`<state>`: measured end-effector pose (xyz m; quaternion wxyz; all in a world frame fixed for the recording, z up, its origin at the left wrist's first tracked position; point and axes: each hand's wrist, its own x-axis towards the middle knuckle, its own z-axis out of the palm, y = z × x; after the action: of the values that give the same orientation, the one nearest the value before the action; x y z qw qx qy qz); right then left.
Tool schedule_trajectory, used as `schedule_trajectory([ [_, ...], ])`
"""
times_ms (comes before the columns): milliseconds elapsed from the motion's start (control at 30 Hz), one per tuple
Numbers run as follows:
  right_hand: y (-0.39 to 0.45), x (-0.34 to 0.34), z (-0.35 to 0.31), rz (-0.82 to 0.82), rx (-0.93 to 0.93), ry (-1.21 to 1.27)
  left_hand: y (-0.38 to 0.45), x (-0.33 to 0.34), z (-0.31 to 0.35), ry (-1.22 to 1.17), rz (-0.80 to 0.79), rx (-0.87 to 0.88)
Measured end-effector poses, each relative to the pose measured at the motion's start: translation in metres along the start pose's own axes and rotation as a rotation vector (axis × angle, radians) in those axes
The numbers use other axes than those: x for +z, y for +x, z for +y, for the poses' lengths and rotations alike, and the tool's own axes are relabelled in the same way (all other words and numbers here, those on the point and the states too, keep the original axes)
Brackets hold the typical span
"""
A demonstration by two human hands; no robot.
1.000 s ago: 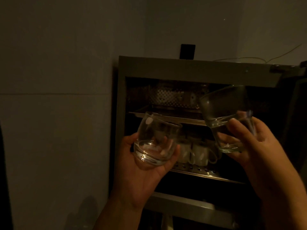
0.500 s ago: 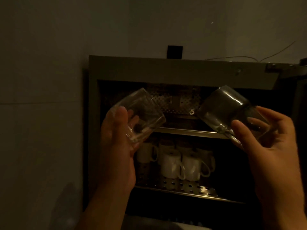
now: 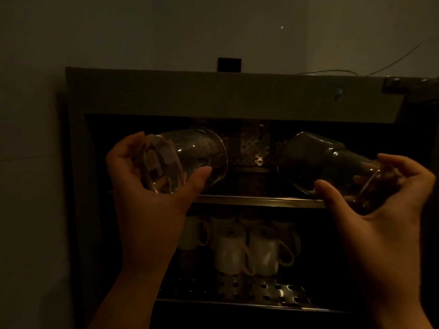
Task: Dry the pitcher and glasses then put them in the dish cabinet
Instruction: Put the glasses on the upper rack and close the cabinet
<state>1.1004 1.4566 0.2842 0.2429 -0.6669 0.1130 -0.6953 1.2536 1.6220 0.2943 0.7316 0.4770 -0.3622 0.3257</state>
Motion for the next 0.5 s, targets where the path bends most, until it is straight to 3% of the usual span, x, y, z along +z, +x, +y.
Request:
schedule_trajectory([
  [333, 0.021, -0.007, 0.018, 0.060, -0.177, -0.240, 0.026, 0.003, -0.006, 0.397, -0.110, 0.263],
  [500, 0.029, -0.008, 0.035, 0.075, -0.156, -0.244, 0.033, 0.005, -0.017, 0.526, -0.183, 0.204],
])
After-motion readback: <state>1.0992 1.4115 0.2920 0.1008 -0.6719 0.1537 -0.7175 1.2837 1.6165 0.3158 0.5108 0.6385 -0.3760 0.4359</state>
